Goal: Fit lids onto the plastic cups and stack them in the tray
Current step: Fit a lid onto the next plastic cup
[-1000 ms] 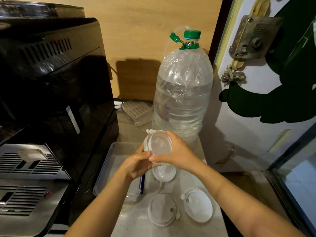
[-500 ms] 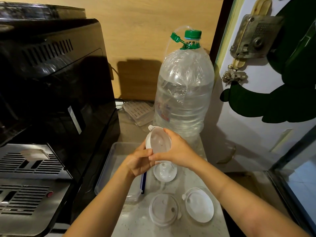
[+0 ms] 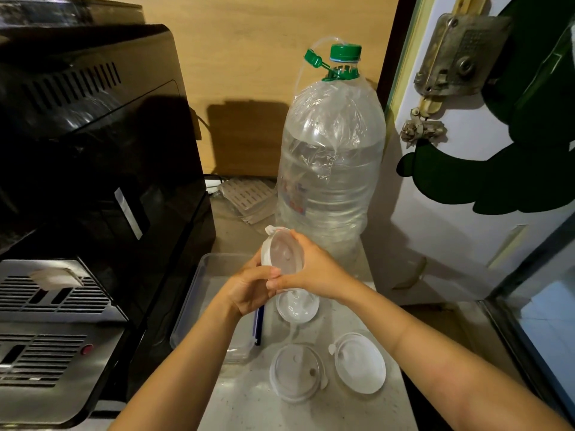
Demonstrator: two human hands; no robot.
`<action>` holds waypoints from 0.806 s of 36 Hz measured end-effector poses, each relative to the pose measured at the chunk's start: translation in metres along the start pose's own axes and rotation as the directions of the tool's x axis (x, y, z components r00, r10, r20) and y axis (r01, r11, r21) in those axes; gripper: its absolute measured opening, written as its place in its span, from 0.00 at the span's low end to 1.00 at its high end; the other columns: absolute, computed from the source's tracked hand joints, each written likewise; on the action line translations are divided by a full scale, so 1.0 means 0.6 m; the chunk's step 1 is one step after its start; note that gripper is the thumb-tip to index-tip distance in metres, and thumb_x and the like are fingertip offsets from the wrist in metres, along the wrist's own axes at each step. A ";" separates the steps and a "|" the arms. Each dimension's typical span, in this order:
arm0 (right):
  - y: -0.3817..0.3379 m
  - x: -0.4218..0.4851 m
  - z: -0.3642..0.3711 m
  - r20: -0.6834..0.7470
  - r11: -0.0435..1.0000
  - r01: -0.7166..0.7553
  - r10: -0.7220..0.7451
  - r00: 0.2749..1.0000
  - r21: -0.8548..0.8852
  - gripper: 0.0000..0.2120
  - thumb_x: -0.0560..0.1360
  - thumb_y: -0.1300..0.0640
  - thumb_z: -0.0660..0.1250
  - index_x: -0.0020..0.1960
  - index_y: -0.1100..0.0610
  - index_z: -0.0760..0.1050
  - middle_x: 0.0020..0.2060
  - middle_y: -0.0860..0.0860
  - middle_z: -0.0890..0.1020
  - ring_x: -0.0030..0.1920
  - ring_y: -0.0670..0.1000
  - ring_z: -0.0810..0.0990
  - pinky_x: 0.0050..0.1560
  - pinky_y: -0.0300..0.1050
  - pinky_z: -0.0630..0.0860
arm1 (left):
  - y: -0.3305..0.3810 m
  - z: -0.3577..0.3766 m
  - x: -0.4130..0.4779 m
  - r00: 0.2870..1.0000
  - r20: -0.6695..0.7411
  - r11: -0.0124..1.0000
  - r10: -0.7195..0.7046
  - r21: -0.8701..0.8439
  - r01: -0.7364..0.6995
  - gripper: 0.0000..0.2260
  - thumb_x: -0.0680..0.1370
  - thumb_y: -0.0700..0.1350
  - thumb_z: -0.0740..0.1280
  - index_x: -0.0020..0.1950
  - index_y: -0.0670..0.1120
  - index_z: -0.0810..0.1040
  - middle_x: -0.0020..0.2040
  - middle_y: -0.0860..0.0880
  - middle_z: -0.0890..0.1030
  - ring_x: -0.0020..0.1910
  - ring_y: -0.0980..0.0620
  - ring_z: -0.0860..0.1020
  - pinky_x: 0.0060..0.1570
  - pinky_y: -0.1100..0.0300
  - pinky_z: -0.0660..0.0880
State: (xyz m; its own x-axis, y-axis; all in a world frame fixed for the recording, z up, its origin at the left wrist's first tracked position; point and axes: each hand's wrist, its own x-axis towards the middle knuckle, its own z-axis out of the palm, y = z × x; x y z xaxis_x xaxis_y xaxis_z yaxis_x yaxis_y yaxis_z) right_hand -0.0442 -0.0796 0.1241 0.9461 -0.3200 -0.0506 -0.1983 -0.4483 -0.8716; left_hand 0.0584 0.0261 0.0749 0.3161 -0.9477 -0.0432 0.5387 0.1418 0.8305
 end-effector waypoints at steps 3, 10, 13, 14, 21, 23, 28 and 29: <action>0.006 0.003 -0.001 0.017 1.000 0.022 -0.022 1.000 0.019 0.41 0.62 0.54 0.79 0.69 0.45 0.63 0.67 0.47 0.71 0.66 0.47 0.71 0.67 0.50 0.70 | -0.003 -0.002 0.001 1.000 -0.020 1.000 -0.010 0.016 0.010 0.41 0.50 0.46 0.81 0.60 0.44 0.70 0.49 0.43 0.78 0.44 0.50 0.82 0.42 0.56 0.81; 0.018 -0.008 -0.015 0.147 0.999 -0.035 0.039 0.988 -0.031 0.37 0.63 0.54 0.78 0.66 0.47 0.62 0.62 0.38 0.71 0.65 0.43 0.69 0.63 0.37 0.70 | -0.023 0.005 -0.008 0.998 -0.064 0.998 -0.025 0.058 0.029 0.49 0.49 0.50 0.81 0.66 0.44 0.65 0.50 0.44 0.78 0.45 0.51 0.81 0.39 0.58 0.80; 0.040 -0.022 -0.031 0.147 0.986 -0.123 0.139 0.979 -0.109 0.52 0.65 0.51 0.77 0.77 0.54 0.45 0.75 0.46 0.58 0.74 0.46 0.57 0.69 0.41 0.60 | -0.038 -0.001 -0.017 0.997 -0.062 0.996 -0.045 0.070 0.049 0.47 0.49 0.50 0.81 0.65 0.47 0.66 0.54 0.44 0.75 0.48 0.50 0.81 0.42 0.55 0.80; 0.049 -0.029 -0.036 0.141 0.980 -0.143 0.162 0.977 -0.135 0.54 0.66 0.51 0.76 0.77 0.53 0.41 0.77 0.49 0.53 0.76 0.48 0.53 0.72 0.43 0.57 | -0.042 -0.002 -0.020 0.997 -0.059 0.996 -0.054 0.073 0.058 0.46 0.49 0.51 0.81 0.64 0.48 0.67 0.54 0.44 0.75 0.49 0.49 0.80 0.43 0.55 0.80; 0.144 -0.083 -0.051 0.161 0.886 -0.253 0.335 0.928 -0.388 0.58 0.65 0.46 0.76 0.77 0.54 0.38 0.78 0.51 0.43 0.78 0.51 0.44 0.76 0.47 0.50 | -0.072 -0.008 -0.037 0.988 -0.091 0.990 -0.122 0.062 0.128 0.44 0.45 0.52 0.81 0.59 0.53 0.70 0.55 0.46 0.74 0.52 0.48 0.75 0.46 0.55 0.79; 0.171 -0.099 -0.045 0.180 0.851 -0.282 0.393 0.902 -0.443 0.58 0.65 0.45 0.76 0.77 0.55 0.37 0.78 0.52 0.41 0.78 0.52 0.42 0.76 0.47 0.48 | -0.077 -0.008 -0.041 0.987 -0.087 0.988 -0.139 0.057 0.144 0.44 0.45 0.51 0.81 0.59 0.54 0.70 0.56 0.46 0.73 0.53 0.47 0.74 0.45 0.55 0.79; 0.215 -0.131 -0.022 0.170 0.764 -0.344 0.503 0.848 -0.546 0.57 0.65 0.46 0.76 0.77 0.52 0.38 0.78 0.54 0.41 0.78 0.54 0.43 0.76 0.53 0.51 | -0.087 0.000 -0.050 0.983 -0.059 0.983 -0.173 0.058 0.176 0.42 0.46 0.49 0.81 0.58 0.54 0.70 0.56 0.46 0.72 0.52 0.47 0.74 0.43 0.56 0.81; 0.220 -0.136 -0.017 0.166 0.750 -0.345 0.512 0.843 -0.564 0.57 0.65 0.47 0.76 0.77 0.51 0.38 0.78 0.53 0.41 0.78 0.55 0.43 0.76 0.54 0.53 | -0.090 0.003 -0.053 0.982 -0.061 0.981 -0.177 0.065 0.181 0.40 0.47 0.47 0.80 0.58 0.54 0.71 0.56 0.46 0.72 0.52 0.47 0.74 0.43 0.57 0.81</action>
State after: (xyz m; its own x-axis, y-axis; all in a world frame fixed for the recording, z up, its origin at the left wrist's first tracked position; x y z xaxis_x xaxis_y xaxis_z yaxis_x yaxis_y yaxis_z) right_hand -0.1501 -0.1210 0.0182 0.7381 -0.3607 -0.5702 -0.6197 -0.6968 -0.3613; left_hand 0.0175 0.0480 0.0324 0.2630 -0.9386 -0.2231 0.5353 -0.0504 0.8431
